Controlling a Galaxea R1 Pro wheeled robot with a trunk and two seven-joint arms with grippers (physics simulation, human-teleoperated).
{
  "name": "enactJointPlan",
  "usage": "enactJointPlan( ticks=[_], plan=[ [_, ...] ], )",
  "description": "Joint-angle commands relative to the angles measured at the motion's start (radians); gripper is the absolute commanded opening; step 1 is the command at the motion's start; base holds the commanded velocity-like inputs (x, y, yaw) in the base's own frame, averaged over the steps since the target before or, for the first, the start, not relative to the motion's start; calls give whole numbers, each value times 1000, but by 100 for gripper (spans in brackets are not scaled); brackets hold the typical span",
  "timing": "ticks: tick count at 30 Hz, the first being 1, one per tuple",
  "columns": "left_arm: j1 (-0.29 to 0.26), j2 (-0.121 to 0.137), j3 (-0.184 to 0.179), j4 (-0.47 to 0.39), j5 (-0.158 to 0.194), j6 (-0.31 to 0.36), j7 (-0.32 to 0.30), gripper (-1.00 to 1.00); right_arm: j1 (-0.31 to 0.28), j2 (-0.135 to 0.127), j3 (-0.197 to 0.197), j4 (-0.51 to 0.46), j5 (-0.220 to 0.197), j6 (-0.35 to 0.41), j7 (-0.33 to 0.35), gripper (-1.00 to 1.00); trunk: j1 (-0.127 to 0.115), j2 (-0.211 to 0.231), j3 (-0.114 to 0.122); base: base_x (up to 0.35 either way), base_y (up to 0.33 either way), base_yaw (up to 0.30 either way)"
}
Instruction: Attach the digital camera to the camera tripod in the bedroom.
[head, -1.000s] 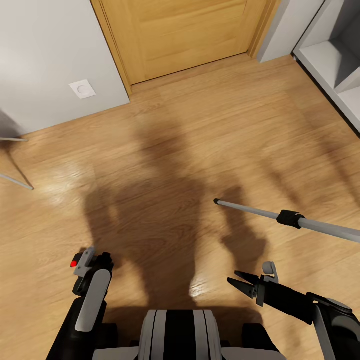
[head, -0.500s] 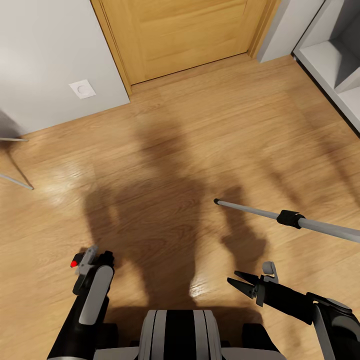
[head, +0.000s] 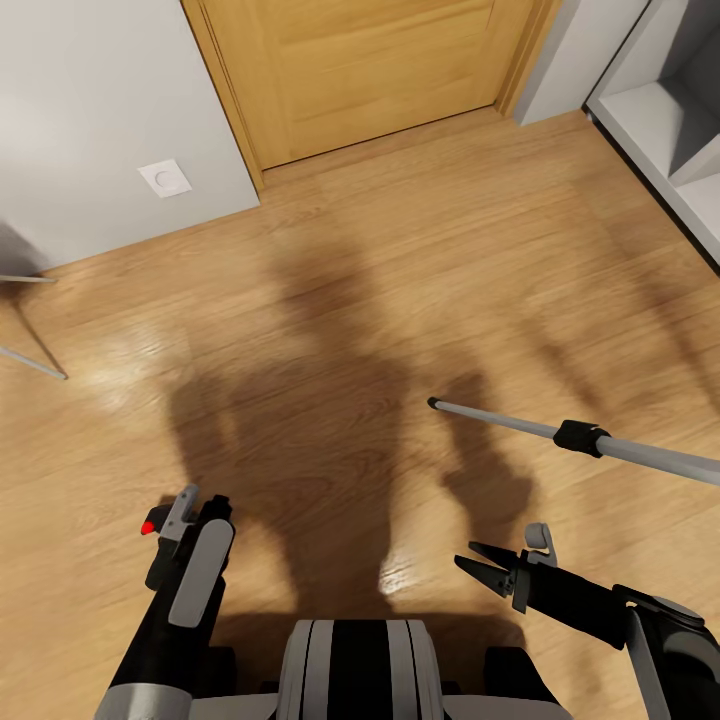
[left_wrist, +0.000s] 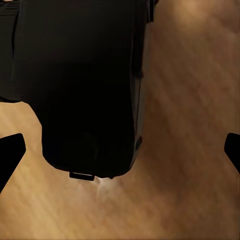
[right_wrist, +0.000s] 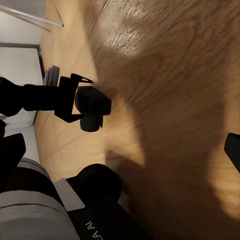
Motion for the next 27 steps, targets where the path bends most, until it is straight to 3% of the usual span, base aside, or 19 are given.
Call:
enactJointPlan(
  ticks=[1,9,18,27],
  plan=[
    [-1,-1,1,0,7,-5,2,100,0,0,0,0,-3,7,1,100,0,0,0,0,0,0],
    [-2,1,3,3,6,-10,2,100,0,0,0,0,-3,7,1,100,0,0,0,0,0,0],
    [-2,42,6,17,5,-11,-4,100,0,0,0,1,-3,7,-1,100,0,0,0,0,0,0],
    [3,41,10,33,57,-13,-9,100,0,-2,-7,2,3,5,-4,100,0,0,0,0,0,0]
  ],
)
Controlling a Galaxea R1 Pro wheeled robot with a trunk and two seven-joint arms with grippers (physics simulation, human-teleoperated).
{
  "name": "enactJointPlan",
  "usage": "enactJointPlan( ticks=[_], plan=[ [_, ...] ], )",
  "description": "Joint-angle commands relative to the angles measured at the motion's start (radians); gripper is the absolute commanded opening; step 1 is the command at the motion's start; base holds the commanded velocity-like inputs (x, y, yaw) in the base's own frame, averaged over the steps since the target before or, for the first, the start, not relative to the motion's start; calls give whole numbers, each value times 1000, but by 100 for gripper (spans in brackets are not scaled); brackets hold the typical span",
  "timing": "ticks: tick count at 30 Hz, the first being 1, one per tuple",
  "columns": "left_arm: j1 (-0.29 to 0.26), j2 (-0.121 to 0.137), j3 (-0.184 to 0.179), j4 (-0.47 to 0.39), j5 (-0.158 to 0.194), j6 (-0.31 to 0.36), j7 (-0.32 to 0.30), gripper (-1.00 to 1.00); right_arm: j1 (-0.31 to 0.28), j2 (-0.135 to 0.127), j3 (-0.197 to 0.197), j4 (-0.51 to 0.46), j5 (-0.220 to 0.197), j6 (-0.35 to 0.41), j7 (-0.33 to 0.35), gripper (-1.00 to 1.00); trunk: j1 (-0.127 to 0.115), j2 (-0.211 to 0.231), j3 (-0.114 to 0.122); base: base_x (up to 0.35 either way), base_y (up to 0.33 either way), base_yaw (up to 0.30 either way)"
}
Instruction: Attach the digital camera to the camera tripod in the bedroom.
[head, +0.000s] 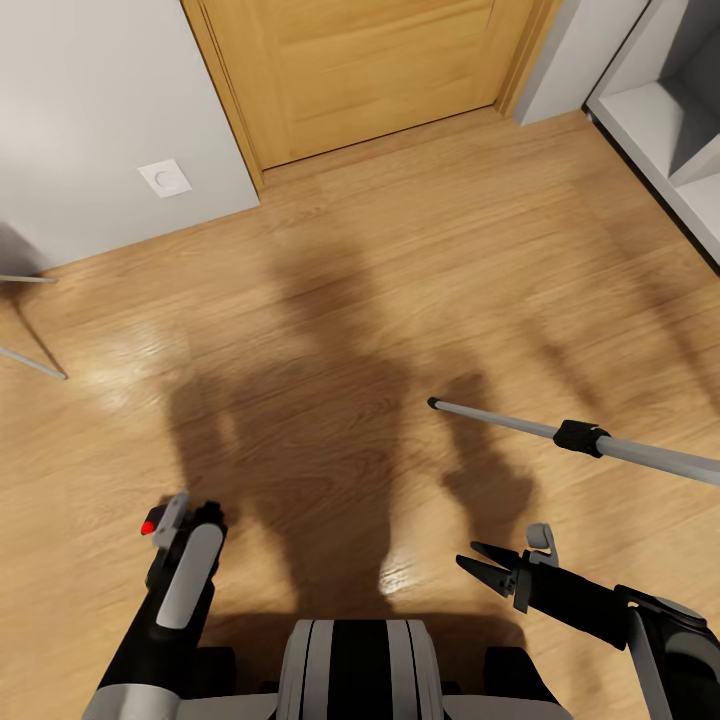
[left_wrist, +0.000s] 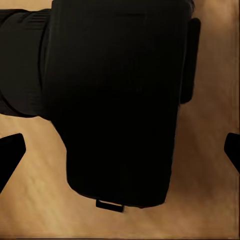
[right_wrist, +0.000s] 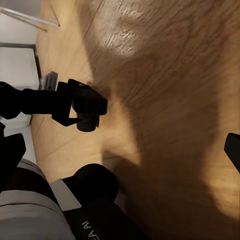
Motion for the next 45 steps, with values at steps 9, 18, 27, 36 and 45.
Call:
enactJointPlan(
  ticks=[9,18,27,36,45],
  plan=[
    [-2,5,-6,-19,58,2,2,100,0,0,0,0,-4,7,1,100,0,0,0,0,0,0],
    [-2,6,-14,-21,108,4,0,100,0,0,3,0,-4,7,1,100,0,0,0,0,0,0],
    [-2,6,-34,-21,159,4,0,100,0,0,3,0,-4,7,1,100,0,0,0,0,0,0],
    [-2,7,-37,-18,160,1,-3,100,0,0,3,0,-4,7,2,100,0,0,0,0,0,0],
    [-2,9,-38,-21,157,-4,-7,100,0,0,6,0,-4,5,1,100,0,0,0,0,0,0]
  ],
)
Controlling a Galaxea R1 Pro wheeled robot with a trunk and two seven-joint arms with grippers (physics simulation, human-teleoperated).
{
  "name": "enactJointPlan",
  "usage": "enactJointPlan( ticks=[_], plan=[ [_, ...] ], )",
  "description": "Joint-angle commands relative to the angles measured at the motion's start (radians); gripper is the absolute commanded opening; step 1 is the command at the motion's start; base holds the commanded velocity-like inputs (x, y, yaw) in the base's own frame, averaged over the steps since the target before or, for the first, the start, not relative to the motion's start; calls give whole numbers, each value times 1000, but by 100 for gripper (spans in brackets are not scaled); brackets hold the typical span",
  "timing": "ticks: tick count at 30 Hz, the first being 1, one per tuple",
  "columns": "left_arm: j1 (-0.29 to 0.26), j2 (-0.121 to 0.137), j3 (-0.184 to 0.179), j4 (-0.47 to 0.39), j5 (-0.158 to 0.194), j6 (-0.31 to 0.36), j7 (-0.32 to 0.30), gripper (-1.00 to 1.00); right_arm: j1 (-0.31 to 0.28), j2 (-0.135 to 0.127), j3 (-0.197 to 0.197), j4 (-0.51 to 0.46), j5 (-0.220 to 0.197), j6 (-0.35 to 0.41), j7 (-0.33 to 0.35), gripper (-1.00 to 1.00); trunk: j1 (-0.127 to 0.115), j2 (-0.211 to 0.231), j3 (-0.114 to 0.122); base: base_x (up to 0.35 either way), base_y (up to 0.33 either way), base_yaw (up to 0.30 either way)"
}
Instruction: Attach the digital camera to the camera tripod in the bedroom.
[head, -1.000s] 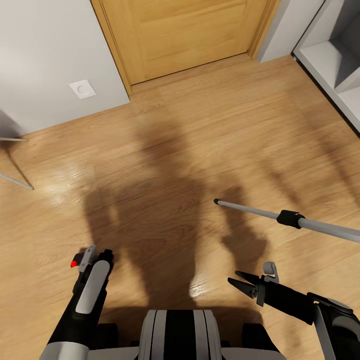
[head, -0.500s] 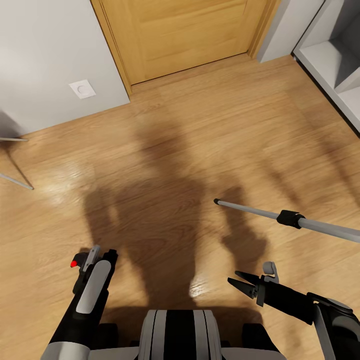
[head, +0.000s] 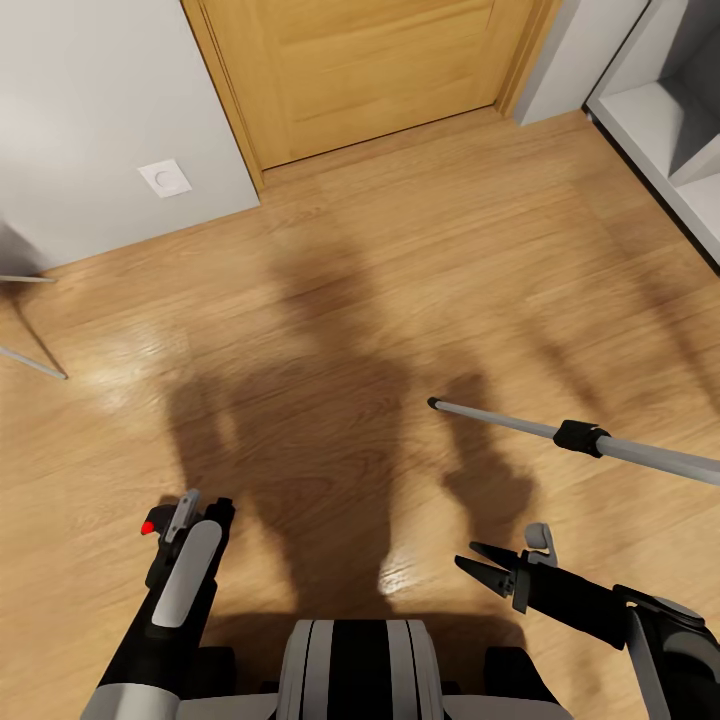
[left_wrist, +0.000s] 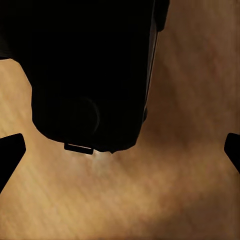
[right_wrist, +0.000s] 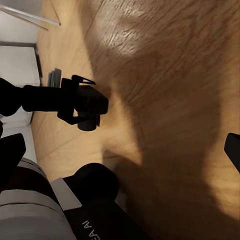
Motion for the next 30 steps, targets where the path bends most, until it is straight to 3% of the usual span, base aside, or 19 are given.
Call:
enactJointPlan(
  ticks=[1,7,12,30],
  plan=[
    [0,0,1,-1,7,-5,1,100,0,0,0,0,-3,7,1,100,0,0,0,0,0,0],
    [0,0,2,-1,7,-4,-27,100,0,0,3,0,-3,7,1,100,0,0,0,0,0,0],
    [0,2,4,9,4,0,-89,100,0,0,-3,0,-3,7,2,100,0,0,0,0,0,0],
    [0,11,9,8,2,-1,-99,100,0,0,4,0,-3,6,0,100,0,0,0,0,0,0]
  ],
)
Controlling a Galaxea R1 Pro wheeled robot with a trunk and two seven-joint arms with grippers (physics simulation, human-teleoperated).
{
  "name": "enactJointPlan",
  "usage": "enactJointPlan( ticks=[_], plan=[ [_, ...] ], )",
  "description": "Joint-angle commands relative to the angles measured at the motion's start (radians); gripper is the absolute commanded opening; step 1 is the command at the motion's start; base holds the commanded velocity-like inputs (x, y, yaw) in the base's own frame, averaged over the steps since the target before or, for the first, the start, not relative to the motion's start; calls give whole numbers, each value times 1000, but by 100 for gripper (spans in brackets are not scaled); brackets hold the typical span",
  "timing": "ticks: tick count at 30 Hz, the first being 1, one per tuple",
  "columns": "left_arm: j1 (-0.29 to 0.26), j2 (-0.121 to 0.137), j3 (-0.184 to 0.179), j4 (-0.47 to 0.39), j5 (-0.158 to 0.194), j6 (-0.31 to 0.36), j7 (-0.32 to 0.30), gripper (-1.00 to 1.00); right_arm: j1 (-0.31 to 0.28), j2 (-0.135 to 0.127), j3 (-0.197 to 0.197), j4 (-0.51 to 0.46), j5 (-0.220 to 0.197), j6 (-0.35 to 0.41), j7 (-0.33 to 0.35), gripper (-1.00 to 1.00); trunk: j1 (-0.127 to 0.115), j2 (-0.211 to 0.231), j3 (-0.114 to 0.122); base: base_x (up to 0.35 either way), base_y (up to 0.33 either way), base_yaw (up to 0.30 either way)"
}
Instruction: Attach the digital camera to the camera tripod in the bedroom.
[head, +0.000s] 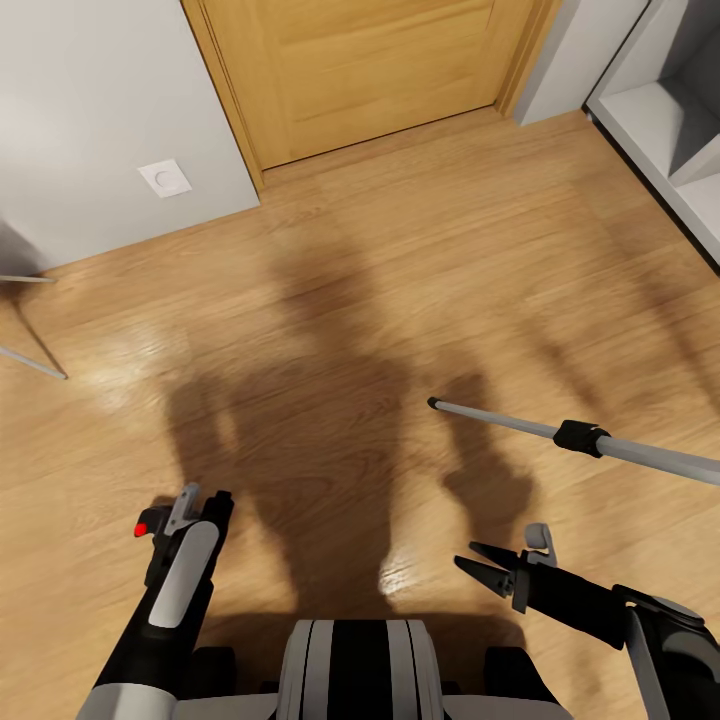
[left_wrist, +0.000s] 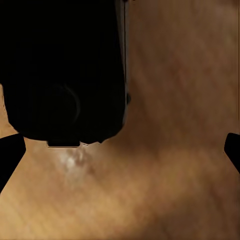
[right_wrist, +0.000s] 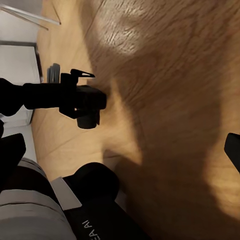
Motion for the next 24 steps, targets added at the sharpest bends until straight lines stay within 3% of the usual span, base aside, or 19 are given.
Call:
enactJointPlan(
  ticks=[1,24],
  plan=[
    [0,-1,2,-2,8,-5,2,100,0,0,0,0,-3,7,1,100,0,0,0,0,0,0],
    [0,28,6,2,3,-15,2,100,0,0,2,0,-3,8,3,100,0,0,0,0,0,0]
  ],
)
